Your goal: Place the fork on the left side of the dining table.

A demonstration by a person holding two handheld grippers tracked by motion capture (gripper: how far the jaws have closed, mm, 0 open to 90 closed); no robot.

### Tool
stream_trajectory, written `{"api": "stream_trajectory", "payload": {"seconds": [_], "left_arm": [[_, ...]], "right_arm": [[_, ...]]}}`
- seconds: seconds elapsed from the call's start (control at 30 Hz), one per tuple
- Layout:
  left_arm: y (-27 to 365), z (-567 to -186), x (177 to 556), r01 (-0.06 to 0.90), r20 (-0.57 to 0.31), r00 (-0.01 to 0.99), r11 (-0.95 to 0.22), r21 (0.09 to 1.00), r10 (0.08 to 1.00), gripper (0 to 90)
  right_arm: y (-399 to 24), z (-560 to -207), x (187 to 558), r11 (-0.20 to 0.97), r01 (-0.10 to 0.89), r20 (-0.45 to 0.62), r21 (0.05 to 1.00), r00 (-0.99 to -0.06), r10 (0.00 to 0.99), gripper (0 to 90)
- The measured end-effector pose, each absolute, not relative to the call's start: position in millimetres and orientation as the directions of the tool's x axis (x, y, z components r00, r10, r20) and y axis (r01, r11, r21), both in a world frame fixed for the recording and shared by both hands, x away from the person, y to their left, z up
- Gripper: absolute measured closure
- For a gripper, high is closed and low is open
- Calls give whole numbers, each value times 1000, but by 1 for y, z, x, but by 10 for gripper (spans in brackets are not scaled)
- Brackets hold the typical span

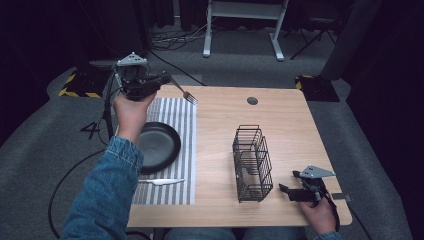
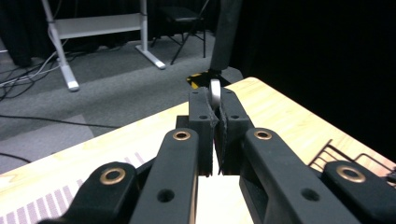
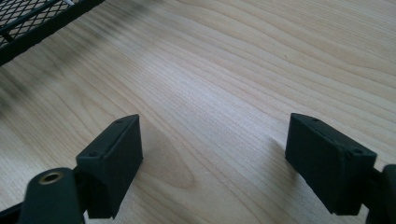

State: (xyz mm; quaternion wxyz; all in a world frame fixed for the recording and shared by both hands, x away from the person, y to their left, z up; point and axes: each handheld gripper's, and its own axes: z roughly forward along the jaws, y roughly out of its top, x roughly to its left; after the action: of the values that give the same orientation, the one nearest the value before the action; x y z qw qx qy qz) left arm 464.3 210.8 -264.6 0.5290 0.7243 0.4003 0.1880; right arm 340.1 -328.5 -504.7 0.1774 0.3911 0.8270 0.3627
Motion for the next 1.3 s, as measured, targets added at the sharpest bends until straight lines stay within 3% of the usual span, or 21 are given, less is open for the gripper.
{"api": "stream_trajectory", "payload": {"seconds": [1.3], "left_arm": [[254, -367, 522, 563, -249, 383, -11, 827, 890, 867]], "right_arm": [[-328, -505, 340, 427, 520, -11, 740, -626, 780, 190]]}}
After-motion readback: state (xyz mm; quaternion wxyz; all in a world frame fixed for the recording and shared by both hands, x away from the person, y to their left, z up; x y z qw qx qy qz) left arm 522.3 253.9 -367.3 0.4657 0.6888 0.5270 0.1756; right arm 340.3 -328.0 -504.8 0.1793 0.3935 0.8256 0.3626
